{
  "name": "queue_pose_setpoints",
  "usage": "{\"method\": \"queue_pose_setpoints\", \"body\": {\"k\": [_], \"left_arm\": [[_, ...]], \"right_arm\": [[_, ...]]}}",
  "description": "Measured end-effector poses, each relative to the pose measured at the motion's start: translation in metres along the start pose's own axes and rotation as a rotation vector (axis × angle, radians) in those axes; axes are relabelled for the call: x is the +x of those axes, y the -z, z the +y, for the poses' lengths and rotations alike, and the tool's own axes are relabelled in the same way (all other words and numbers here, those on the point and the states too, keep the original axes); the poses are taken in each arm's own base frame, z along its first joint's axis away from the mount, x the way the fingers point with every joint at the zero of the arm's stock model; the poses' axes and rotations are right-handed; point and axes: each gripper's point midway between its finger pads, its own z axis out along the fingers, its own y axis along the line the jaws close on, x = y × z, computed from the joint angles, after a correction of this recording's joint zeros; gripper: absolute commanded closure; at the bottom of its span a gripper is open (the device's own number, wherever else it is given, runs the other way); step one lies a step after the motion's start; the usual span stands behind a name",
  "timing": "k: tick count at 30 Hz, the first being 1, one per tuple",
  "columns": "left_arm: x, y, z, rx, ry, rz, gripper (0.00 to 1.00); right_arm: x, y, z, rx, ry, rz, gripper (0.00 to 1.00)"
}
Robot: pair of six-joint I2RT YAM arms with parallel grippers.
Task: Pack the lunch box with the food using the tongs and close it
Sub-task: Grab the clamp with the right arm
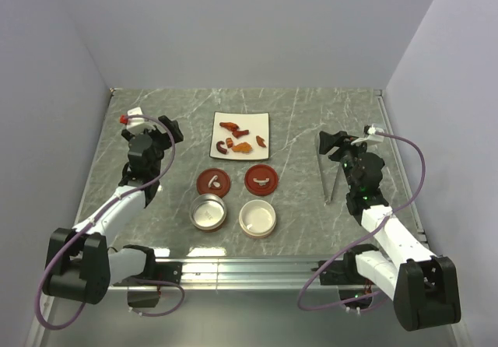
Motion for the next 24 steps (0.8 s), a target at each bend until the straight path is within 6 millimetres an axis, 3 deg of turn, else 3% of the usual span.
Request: {"method": "queue_pose_setpoints", "body": {"k": [13,16,24], "left_arm": [[0.000,0.000,0.000,-0.001,0.001,0.002,0.01],[0.001,0.000,0.001,-0.003,0.003,0.003,0.00],[0.006,0.001,0.010,-0.057,0.018,0.019,0.01]], "right_arm": [[0.000,0.000,0.000,-0.001,0.000,0.000,0.24],[0.002,0.000,0.000,-0.001,0.003,0.005,0.18],[0.018,-0.014,-0.003,0.030,0.015,0.138,0.18]]}}
